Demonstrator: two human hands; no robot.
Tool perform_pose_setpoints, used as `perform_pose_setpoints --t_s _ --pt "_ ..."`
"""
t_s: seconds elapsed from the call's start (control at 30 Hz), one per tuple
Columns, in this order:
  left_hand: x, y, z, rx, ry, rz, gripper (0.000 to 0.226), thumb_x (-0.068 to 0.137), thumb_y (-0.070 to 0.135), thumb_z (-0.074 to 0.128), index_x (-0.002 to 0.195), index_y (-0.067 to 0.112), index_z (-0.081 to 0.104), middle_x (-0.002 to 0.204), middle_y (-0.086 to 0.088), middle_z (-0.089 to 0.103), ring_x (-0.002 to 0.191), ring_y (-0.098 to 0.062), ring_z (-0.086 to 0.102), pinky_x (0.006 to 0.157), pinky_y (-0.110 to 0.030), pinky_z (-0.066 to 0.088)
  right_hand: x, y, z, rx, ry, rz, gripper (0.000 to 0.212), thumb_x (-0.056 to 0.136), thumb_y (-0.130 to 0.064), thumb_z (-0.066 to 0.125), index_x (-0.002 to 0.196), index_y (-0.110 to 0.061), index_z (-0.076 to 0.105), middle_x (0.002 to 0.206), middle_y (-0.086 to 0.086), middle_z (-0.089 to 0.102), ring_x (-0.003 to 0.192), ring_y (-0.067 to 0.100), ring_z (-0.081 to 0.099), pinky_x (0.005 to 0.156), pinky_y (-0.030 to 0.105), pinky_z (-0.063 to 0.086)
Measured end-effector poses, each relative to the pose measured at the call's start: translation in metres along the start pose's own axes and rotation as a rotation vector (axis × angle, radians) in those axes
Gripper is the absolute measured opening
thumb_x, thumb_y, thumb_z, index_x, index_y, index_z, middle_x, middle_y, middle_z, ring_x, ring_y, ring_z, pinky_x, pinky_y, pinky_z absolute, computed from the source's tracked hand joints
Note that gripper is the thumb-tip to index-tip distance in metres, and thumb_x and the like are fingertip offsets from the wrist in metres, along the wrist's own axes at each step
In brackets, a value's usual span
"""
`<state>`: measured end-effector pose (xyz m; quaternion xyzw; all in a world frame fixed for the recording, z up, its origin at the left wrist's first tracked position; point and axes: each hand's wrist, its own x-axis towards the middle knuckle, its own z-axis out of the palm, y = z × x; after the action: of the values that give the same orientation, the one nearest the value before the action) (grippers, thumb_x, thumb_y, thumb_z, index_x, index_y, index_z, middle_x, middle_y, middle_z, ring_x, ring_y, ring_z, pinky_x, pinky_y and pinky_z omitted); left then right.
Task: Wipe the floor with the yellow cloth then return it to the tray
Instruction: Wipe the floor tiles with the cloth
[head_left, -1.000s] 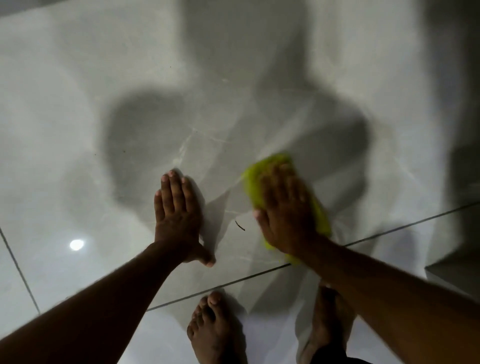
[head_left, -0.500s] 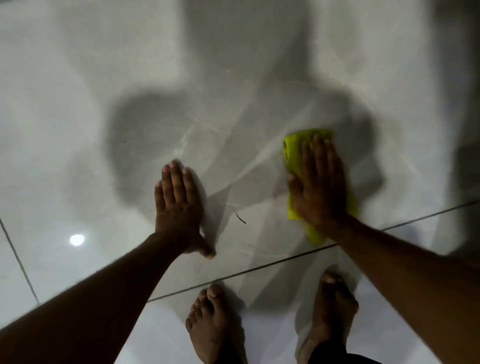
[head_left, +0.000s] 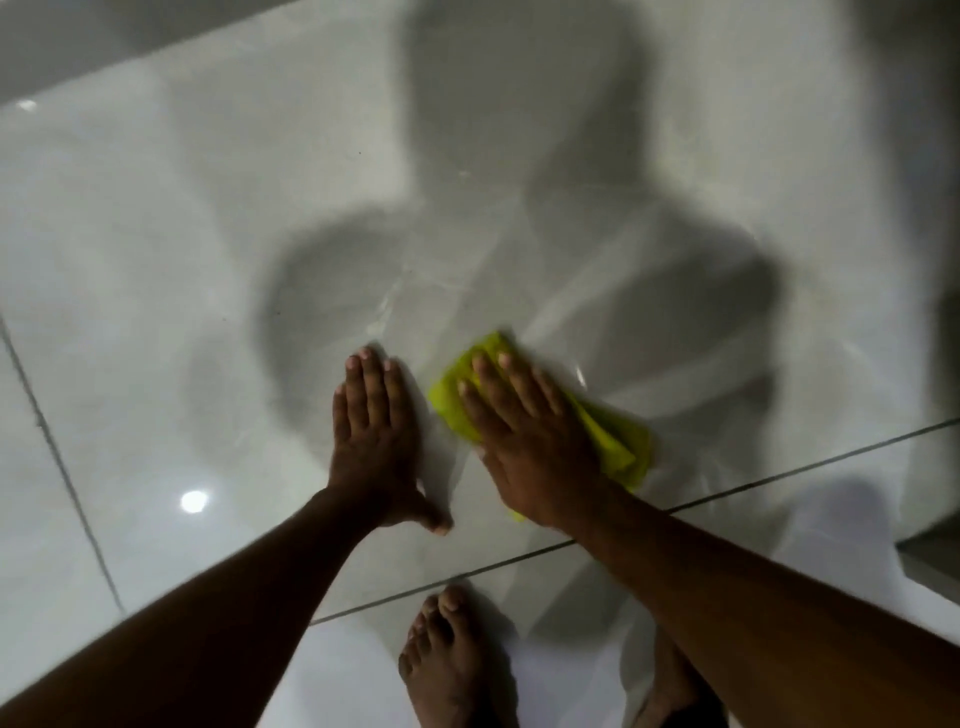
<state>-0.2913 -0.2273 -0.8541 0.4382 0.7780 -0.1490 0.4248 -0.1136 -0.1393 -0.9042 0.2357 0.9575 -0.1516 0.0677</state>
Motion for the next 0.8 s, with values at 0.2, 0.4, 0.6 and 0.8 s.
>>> perform_pose_setpoints --t_s 0.2,0.4,0.6,0.8 --pt "0.000 -0.003 0.001 0.003 0.004 -0.007 0.187 0.010 0.085 0.069 0.138 0.004 -0.040 0.143 -0.022 -0.051 0.135 -0.038 -0.044 0.106 -0.042 -0.035 -0.084 0.033 0.009 -0.070 -0.136 -0.435 0.064 0.100 -0.035 0.038 0.158 -0.022 0.016 0.168 0.003 0.010 0.155 0.027 0.010 0.124 0.047 0.011" --pt "0.005 -0.005 0.009 0.004 0.031 -0.008 0.188 0.006 0.084 0.067 0.142 0.002 -0.034 0.145 -0.022 -0.049 0.138 -0.038 -0.040 0.110 -0.045 -0.027 0.060 0.012 -0.013 -0.031 0.047 -0.089 0.065 0.098 -0.043 0.039 0.157 -0.022 0.021 0.167 0.009 0.016 0.155 0.030 0.011 0.124 0.048 0.015" --pt "0.003 -0.004 0.007 -0.012 0.029 0.003 0.189 0.008 0.081 0.072 0.140 0.004 -0.038 0.142 -0.019 -0.053 0.136 -0.037 -0.044 0.108 -0.044 -0.030 0.041 0.062 -0.014 -0.108 0.104 0.122 0.064 0.100 -0.048 0.034 0.157 -0.022 0.023 0.165 0.013 0.023 0.151 0.036 0.021 0.119 0.052 0.025" --pt "0.001 -0.003 0.004 -0.026 0.021 0.002 0.189 0.008 0.078 0.076 0.137 0.004 -0.042 0.138 -0.017 -0.058 0.134 -0.038 -0.046 0.102 -0.040 -0.040 -0.055 0.084 -0.009 -0.092 0.195 0.892 0.062 0.103 -0.039 0.038 0.155 -0.008 0.027 0.159 0.027 0.029 0.148 0.045 0.023 0.115 0.058 0.029"
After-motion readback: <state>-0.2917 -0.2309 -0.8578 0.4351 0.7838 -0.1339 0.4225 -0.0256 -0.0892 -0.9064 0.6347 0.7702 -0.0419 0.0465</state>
